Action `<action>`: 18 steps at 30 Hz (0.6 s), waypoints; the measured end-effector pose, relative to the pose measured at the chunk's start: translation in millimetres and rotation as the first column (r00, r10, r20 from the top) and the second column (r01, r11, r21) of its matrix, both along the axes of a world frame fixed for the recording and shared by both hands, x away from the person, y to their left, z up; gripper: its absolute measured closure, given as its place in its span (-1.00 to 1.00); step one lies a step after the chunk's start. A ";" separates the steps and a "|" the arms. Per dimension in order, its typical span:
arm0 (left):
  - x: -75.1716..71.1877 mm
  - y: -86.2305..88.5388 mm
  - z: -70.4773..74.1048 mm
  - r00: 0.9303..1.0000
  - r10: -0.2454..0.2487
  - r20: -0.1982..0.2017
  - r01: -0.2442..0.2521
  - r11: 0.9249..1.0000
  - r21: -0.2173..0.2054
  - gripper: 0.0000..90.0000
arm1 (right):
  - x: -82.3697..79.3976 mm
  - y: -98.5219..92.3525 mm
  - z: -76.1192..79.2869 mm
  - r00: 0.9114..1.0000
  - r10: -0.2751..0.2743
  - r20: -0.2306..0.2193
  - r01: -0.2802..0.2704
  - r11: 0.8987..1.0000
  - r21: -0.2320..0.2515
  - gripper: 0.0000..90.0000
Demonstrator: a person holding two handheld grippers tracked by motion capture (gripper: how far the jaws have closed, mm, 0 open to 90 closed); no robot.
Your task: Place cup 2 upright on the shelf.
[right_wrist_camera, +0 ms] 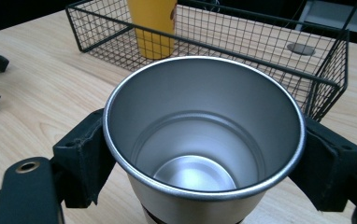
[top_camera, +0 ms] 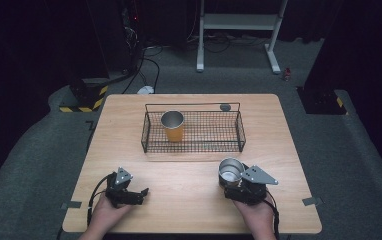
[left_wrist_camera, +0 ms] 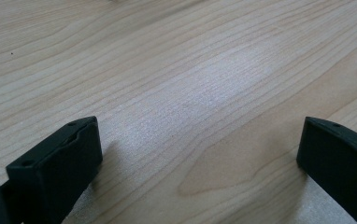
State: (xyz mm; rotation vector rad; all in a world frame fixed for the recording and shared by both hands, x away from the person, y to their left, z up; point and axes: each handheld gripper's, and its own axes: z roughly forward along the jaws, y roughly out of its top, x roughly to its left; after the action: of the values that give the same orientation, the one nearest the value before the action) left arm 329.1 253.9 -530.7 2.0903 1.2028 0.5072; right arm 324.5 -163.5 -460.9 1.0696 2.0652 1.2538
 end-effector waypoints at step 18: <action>-0.9 0.9 0.0 1.000 0.004 0.000 -0.004 1.000 0.001 -0.99 | 17.7 -0.3 26.4 0.998 -0.063 0.017 0.062 0.998 0.012 -0.63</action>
State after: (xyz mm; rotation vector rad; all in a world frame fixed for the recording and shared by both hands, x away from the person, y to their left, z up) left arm 328.2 254.8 -530.7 2.0892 1.2071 0.5103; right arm 342.2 -163.9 -434.6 1.1163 1.9988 1.2412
